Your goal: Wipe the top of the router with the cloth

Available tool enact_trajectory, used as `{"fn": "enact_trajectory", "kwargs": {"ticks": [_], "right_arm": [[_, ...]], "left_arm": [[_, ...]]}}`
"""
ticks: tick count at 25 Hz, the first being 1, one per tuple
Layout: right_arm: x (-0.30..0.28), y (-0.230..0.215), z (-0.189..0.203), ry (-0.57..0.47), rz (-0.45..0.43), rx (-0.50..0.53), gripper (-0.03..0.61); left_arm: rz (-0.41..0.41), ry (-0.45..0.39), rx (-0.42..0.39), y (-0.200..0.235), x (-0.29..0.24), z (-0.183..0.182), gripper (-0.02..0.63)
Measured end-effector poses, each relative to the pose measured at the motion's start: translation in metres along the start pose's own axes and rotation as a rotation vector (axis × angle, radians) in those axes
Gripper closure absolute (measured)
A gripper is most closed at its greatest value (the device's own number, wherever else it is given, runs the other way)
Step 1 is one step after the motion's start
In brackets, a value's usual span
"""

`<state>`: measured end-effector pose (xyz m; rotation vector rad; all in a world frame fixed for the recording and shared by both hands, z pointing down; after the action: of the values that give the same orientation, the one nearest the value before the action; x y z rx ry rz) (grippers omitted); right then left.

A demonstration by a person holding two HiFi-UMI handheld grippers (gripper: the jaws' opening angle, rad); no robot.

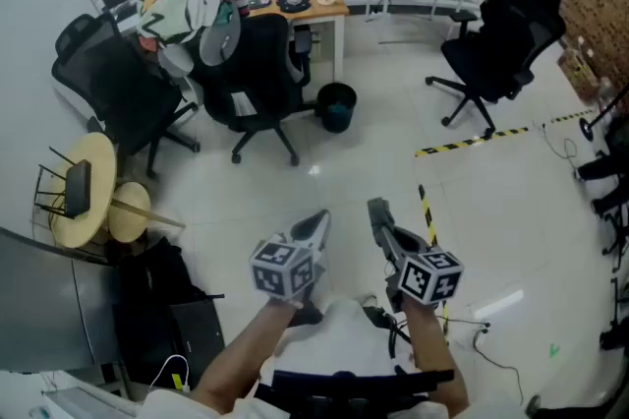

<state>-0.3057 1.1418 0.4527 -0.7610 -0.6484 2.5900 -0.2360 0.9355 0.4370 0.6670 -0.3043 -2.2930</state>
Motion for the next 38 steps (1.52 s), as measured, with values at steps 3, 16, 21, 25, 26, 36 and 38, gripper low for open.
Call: {"fn": "enact_trajectory", "kwargs": {"ticks": [3, 16, 21, 25, 26, 36, 38], "right_arm": [[-0.001, 0.0, 0.0, 0.006, -0.007, 0.003, 0.543], [-0.095, 0.064, 0.003, 0.083, -0.133, 0.065, 0.543], [-0.15, 0.113, 0.007, 0.123, -0.216, 0.114, 0.543], [-0.196, 0.164, 0.005, 0.149, -0.26, 0.148, 0.543], [-0.21, 0.18, 0.004, 0.158, -0.268, 0.155, 0.543], [-0.286, 0.267, 0.018, 0.261, -0.374, 0.235, 0.543], [-0.303, 0.278, 0.021, 0.286, -0.4, 0.241, 0.543]], "left_arm": [[-0.005, -0.005, 0.003, -0.001, 0.001, 0.001, 0.617], [-0.12, -0.034, 0.044, 0.086, 0.053, -0.002, 0.617], [-0.202, -0.074, 0.081, 0.144, 0.093, -0.007, 0.615], [-0.252, -0.104, 0.102, 0.196, 0.133, -0.02, 0.615], [-0.263, -0.11, 0.111, 0.211, 0.144, -0.025, 0.615], [-0.378, -0.177, 0.203, 0.295, 0.217, -0.026, 0.615], [-0.413, -0.196, 0.231, 0.31, 0.228, -0.023, 0.615]]}}
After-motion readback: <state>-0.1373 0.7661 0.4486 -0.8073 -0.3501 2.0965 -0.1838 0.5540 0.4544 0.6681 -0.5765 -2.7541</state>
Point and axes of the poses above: the fingertips, and each gripper's own axes: x backward along the fingers, y to its left, z out of its underside, the point moved 8 cm from there along x, backward along the fingers, and after that the axes turned 4 degrees about -z, right-handed, at the moved point
